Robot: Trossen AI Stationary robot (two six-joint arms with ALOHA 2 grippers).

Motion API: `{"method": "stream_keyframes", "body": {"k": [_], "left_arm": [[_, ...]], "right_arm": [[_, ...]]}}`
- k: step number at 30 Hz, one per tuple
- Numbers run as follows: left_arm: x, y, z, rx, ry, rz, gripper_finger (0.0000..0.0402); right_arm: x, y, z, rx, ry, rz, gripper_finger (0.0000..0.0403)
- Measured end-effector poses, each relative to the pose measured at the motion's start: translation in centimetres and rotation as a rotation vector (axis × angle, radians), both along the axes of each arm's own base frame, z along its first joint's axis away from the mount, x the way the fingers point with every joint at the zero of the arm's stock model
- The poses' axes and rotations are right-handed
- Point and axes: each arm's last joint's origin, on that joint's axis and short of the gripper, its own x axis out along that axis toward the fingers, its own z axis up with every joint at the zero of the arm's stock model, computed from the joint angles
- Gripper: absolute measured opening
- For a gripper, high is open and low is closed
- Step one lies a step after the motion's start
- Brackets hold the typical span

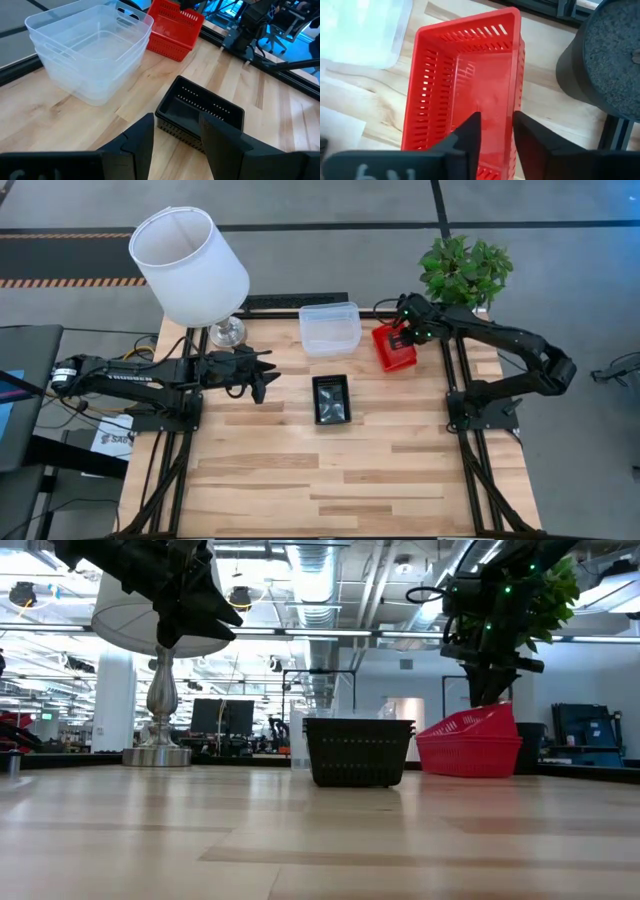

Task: Stack baskets by color
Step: Stack the bottom red bin on the red bin

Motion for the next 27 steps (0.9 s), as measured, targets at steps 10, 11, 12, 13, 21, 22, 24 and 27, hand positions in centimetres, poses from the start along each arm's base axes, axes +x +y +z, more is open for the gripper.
{"method": "stream_keyframes", "body": {"k": [10,11,12,13,21,22,24,27], "left_arm": [[0.0,0.0,0.0,-0.007,-0.002,-0.004,0.0144],[0.0,0.0,0.0,-0.007,-0.002,-0.003,0.0144],[0.0,0.0,0.0,-0.007,-0.002,-0.003,0.0144],[0.0,0.0,0.0,-0.007,-0.002,-0.003,0.0144],[0.0,0.0,0.0,-0.007,-0.003,0.002,0.0144],[0.0,0.0,0.0,-0.007,-0.003,0.002,0.0144],[0.0,0.0,0.0,-0.006,-0.003,0.004,0.0144],[0.0,0.0,0.0,-0.005,-0.003,0.004,0.0144]], "right_arm": [[0.0,0.0,0.0,-0.001,0.001,0.006,0.019],[0.0,0.1,0.1,-0.003,-0.001,0.007,0.0192],[-0.1,0.2,0.2,-0.004,-0.006,0.003,0.0193],[-0.2,0.3,0.3,-0.005,-0.009,-0.002,0.0193],[-0.4,1.1,-1.1,0.005,0.042,-0.038,0.0155],[-0.4,1.2,-1.4,0.01,0.044,-0.041,0.0147],[-0.5,1.3,-1.8,0.017,0.044,-0.055,0.0128],[-0.7,1.5,-2.3,0.033,0.063,-0.057,0.0088]]}}
